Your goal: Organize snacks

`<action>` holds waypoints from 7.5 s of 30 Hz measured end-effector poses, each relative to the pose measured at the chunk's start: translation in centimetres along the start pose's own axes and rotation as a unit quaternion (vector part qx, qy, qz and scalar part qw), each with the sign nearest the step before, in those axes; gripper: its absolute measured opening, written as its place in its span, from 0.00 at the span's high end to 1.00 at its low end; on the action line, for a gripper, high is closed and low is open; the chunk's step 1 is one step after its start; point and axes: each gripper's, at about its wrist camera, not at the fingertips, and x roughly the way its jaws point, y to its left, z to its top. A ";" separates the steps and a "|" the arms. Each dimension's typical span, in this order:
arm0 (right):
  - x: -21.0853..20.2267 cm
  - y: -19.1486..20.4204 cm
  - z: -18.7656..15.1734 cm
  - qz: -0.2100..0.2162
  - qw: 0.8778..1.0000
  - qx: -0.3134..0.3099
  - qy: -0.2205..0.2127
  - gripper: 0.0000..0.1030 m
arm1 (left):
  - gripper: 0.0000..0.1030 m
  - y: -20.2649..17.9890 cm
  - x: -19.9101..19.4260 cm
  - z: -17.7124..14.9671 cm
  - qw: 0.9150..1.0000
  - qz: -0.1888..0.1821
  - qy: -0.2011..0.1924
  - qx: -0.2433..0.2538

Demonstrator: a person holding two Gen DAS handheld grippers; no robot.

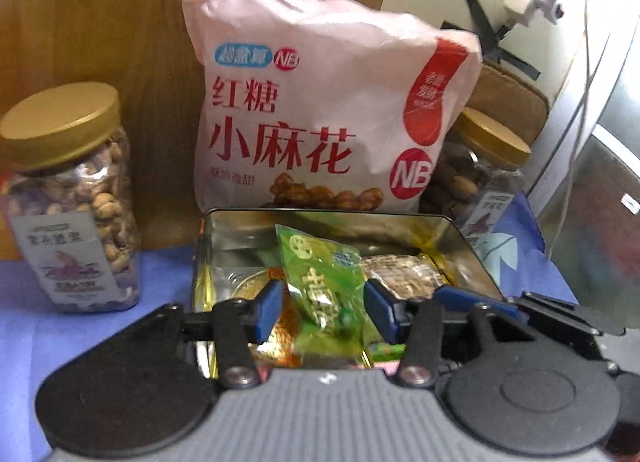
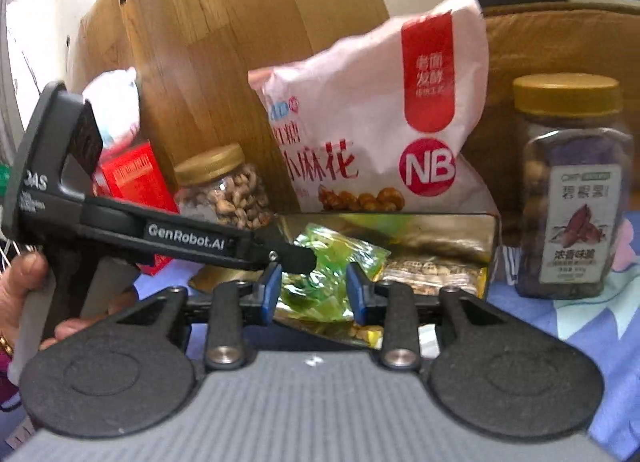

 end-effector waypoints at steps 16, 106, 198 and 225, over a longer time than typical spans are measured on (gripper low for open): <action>-1.1 5.1 -8.6 0.188 0.954 0.106 0.206 0.62 | 0.59 4.4 -16.5 -18.5 0.992 -0.092 0.014 -0.088; -14.1 7.7 -16.9 0.065 0.971 0.210 0.095 0.86 | 0.44 -7.3 -16.1 -24.1 0.998 0.013 0.059 0.035; -14.0 5.6 -16.5 0.089 0.969 0.213 0.093 0.69 | 0.52 1.4 -12.6 -21.7 0.952 -0.260 0.091 -0.132; -12.6 12.0 -17.4 -0.055 0.991 -0.105 0.066 0.36 | 0.92 -2.0 -14.6 -21.0 0.977 -0.198 0.045 -0.060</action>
